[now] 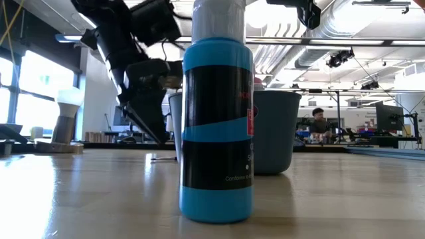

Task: Pick & Place Paint Supplies
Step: Put the black and silver paint brush into the green cup

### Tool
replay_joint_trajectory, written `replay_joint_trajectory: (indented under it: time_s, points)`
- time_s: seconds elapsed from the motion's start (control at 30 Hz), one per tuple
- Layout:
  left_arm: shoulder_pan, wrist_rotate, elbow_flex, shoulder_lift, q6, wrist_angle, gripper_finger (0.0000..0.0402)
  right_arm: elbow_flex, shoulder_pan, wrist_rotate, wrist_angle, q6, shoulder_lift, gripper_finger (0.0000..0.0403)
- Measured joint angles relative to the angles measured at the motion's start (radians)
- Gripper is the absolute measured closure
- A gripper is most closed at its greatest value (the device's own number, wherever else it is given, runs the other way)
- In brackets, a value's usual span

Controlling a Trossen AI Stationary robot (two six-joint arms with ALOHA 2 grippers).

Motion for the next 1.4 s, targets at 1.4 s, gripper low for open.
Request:
replay_joint_trajectory:
  time_s: [1.4]
  points:
    - [-0.033, -0.097, 0.115, 0.151, 0.007, -0.17, 0.031, 0.0, 0.0, -0.003, -0.007, -0.001, 0.0, 0.0398]
